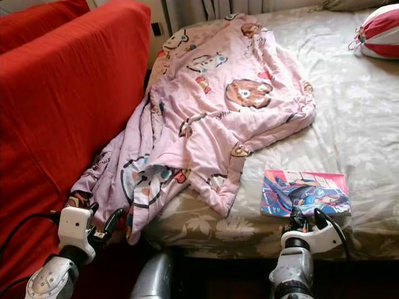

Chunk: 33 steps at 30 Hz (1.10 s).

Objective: Clean up the room

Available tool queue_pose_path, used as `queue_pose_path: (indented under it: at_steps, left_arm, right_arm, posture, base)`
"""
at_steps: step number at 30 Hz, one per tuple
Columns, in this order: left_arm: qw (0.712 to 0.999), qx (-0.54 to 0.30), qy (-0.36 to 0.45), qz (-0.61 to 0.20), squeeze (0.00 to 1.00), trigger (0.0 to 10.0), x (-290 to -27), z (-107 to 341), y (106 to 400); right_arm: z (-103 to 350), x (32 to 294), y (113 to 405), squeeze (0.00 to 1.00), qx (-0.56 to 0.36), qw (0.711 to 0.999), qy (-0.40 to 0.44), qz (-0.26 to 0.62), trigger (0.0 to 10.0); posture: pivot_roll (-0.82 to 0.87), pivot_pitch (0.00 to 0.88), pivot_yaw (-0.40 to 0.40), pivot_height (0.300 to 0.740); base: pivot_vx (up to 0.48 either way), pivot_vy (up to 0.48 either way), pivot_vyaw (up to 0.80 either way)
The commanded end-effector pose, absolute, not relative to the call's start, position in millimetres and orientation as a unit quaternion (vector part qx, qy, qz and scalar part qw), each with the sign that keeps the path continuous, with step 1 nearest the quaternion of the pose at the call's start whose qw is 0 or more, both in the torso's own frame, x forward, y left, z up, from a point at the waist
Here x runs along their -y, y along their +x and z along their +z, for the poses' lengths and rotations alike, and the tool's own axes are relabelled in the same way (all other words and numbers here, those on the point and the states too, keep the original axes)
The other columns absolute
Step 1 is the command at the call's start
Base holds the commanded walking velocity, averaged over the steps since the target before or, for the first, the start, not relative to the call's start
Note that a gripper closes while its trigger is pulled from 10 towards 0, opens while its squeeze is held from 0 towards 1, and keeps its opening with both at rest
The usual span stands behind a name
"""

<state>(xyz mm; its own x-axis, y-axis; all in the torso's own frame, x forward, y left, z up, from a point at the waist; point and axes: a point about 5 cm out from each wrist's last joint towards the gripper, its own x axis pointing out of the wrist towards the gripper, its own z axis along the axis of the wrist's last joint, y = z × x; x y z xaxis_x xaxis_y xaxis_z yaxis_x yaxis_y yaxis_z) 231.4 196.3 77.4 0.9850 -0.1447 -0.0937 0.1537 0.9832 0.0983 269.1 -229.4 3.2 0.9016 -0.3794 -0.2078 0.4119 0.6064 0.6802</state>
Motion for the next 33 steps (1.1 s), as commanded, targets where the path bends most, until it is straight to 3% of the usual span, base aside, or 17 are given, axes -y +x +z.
queue_pose_path:
  at_steps: [1,8,13,22,26,30,33]
  left_arm:
    - [0.994,-0.048,0.064,-0.072,0.0,10.0,-197,73,233]
    - [0.995,-0.037,0.059,-0.066,0.0,10.0,-193,73,242]
    - [0.996,-0.033,0.056,-0.065,0.0,10.0,-191,71,245]
    - [0.996,-0.026,0.055,-0.064,0.0,10.0,-189,69,250]
    - [0.996,-0.024,0.054,-0.063,0.0,10.0,-189,68,250]
    - [0.996,-0.024,0.055,-0.063,0.0,10.0,-189,66,248]
    - [0.996,-0.024,0.055,-0.063,0.0,10.0,-189,66,249]
  right_arm:
    - [1,226,265,0.0,-0.027,0.903,0.363,-0.228,0.0]
    - [10,237,256,0.0,-0.003,0.912,0.295,-0.284,0.0]
    - [38,230,264,0.0,0.036,0.961,0.141,-0.233,0.0]
    - [49,216,273,0.0,0.03,0.984,-0.02,-0.173,0.0]
    - [48,205,273,0.0,0.025,0.983,-0.132,-0.123,0.0]
    - [41,202,270,0.0,0.005,0.98,-0.166,-0.111,0.0]
    - [33,208,267,0.0,-0.023,0.983,-0.099,-0.151,0.0]
  posture:
    - [0.17,0.02,0.139,0.57]
    - [0.15,0.0,0.126,0.57]
    - [0.14,0.0,0.118,0.57]
    - [0.13,0.0,0.11,0.57]
    - [0.13,0.0,0.109,0.57]
    - [0.13,0.0,0.108,0.57]
    - [0.13,0.0,0.108,0.57]
  base:
    - [0.0,0.0,0.0]
    - [0.0,0.0,0.0]
    - [0.0,0.0,0.0]
    - [0.0,0.0,0.0]
    - [0.0,0.0,0.0]
    - [0.0,0.0,0.0]
    - [0.0,0.0,0.0]
